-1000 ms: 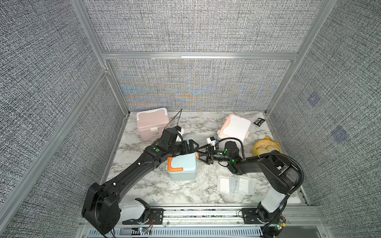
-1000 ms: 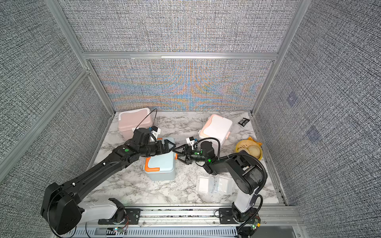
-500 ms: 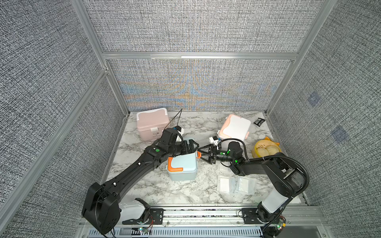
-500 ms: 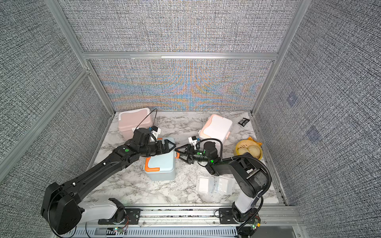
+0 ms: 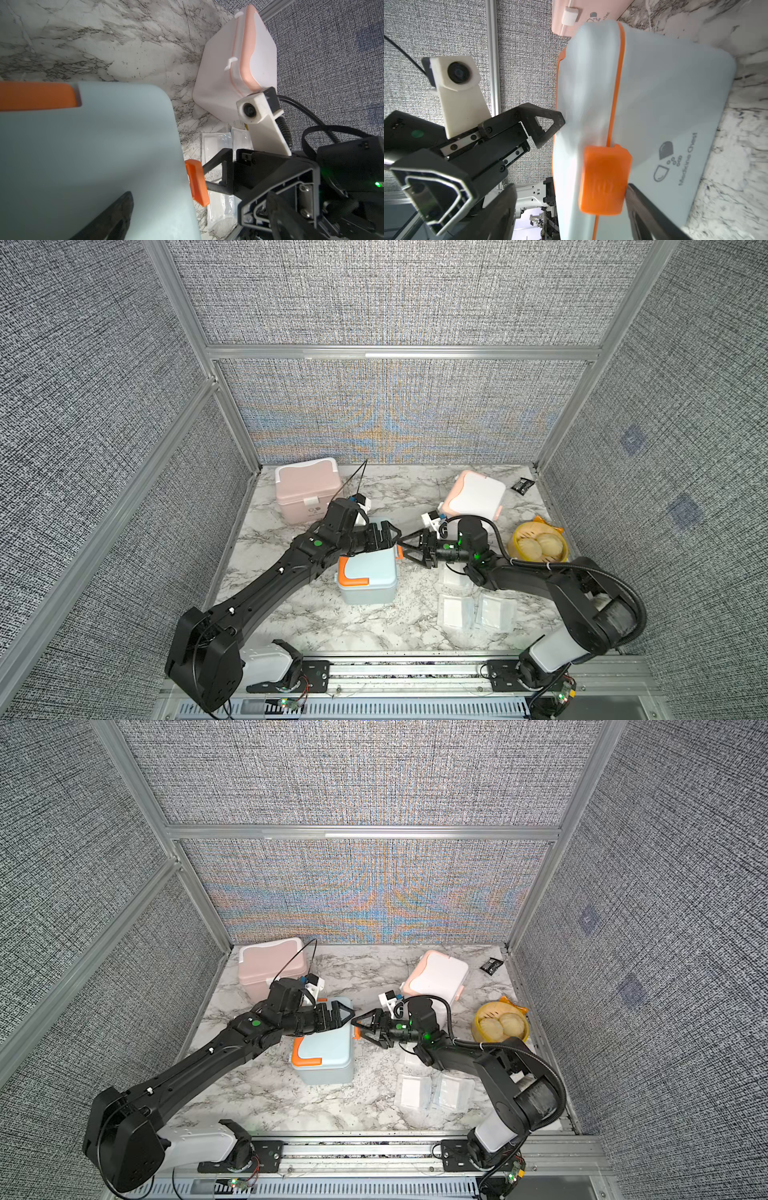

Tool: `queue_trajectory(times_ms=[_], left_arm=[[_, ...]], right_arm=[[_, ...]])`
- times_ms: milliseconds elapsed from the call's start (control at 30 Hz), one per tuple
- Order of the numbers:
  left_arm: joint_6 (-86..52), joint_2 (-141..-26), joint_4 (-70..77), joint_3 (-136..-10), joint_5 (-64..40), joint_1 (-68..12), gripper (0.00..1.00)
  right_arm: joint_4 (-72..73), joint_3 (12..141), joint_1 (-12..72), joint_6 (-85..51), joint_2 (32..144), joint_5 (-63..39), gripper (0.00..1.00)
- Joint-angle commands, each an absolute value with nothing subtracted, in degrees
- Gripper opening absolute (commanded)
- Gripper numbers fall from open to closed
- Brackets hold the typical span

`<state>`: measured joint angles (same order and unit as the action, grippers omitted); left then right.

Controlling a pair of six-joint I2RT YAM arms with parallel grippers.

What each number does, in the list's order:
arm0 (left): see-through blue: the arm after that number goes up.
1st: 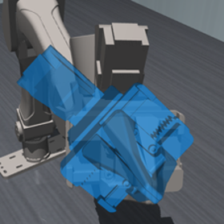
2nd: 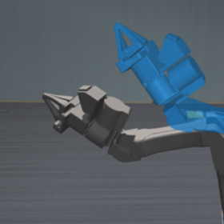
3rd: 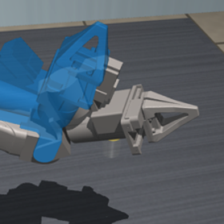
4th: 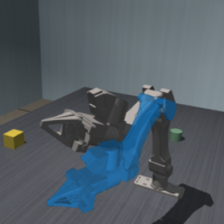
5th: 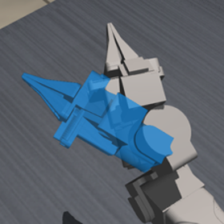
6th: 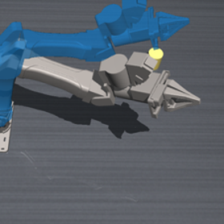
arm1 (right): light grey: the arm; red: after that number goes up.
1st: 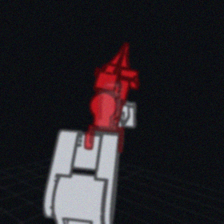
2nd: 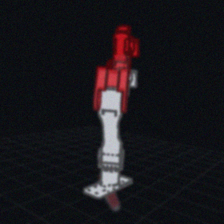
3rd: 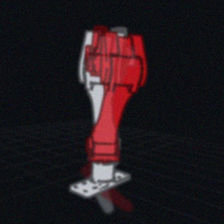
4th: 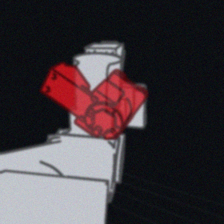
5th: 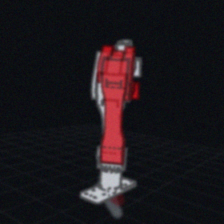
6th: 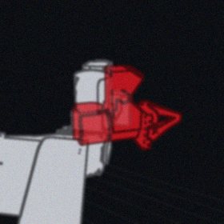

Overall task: Open first aid kits and take out gauze
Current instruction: Fasten the fastener of the first aid kit.

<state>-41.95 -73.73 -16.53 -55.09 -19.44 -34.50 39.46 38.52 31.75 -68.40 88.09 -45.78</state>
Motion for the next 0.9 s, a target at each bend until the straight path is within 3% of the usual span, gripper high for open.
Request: queue_trajectory(times_ms=[0,133,533,700,867], left_arm=[[-41.88,-74.01,-23.2,-54.58,-18.02,-34.54,0.99],[-41.82,-74.09,-23.28,-54.79,-18.01,-34.54,0.99],[-41.84,-74.22,-23.29,-54.94,-17.98,-34.54,0.99],[-41.81,-74.47,-23.14,-54.85,-18.06,-34.54,0.99],[-41.83,-74.28,-23.19,-54.67,-17.93,-34.56,0.99]], right_arm=[[21.5,40.5,31.83,-57.53,84.18,-42.3,0.84],[13.19,42.98,31.81,-52.36,80.52,-40.28,0.85],[15.2,44.65,32.74,-53.32,81.61,-42.01,0.81],[13.64,46.22,32.87,-52.63,83.55,-41.09,0.36],[10.78,47.72,33.01,-50.73,85.47,-40.09,0.3]])
